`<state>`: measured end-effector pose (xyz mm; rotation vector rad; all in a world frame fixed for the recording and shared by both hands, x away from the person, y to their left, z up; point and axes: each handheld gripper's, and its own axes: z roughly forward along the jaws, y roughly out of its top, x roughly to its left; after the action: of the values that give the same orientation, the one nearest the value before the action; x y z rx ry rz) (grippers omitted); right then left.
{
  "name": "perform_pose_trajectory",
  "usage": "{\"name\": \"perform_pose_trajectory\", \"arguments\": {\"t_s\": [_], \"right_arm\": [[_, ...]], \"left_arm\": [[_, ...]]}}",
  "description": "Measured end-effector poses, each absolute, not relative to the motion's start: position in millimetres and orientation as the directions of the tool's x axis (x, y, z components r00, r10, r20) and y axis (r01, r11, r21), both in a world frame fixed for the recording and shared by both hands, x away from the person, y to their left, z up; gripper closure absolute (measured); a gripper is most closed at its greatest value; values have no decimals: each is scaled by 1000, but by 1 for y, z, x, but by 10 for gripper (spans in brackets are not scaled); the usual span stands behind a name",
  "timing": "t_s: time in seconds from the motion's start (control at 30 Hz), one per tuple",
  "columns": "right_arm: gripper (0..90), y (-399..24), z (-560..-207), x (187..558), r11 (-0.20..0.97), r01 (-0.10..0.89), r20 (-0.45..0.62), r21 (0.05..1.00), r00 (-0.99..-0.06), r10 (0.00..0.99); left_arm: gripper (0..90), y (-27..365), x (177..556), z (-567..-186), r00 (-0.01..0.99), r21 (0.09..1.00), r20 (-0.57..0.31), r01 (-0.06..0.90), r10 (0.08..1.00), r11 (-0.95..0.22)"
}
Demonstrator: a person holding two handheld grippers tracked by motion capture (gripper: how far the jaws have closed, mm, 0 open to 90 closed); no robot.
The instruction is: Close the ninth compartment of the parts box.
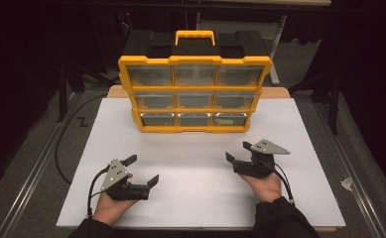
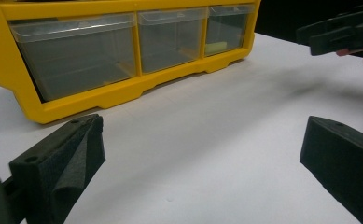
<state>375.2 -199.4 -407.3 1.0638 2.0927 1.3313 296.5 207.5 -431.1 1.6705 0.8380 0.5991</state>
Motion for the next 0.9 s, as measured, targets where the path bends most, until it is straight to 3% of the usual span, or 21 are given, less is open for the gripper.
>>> {"name": "perform_pose_trajectory", "arguments": {"t_s": [0.17, 0.63, 0.9], "right_arm": [[10, -206, -409, 364, 251, 363, 43, 897, -637, 769], [10, -246, -413, 338, 280, 339, -18, 898, -608, 793], [10, -279, -417, 312, 213, 297, 2, 931, -586, 810]], "left_arm": [[3, 208, 296, -431, 617, 967, -36, 221, 786, -130], [3, 210, 297, -431, 609, 964, -31, 227, 792, -136], [3, 210, 294, -430, 606, 965, -48, 234, 794, -121]]}}
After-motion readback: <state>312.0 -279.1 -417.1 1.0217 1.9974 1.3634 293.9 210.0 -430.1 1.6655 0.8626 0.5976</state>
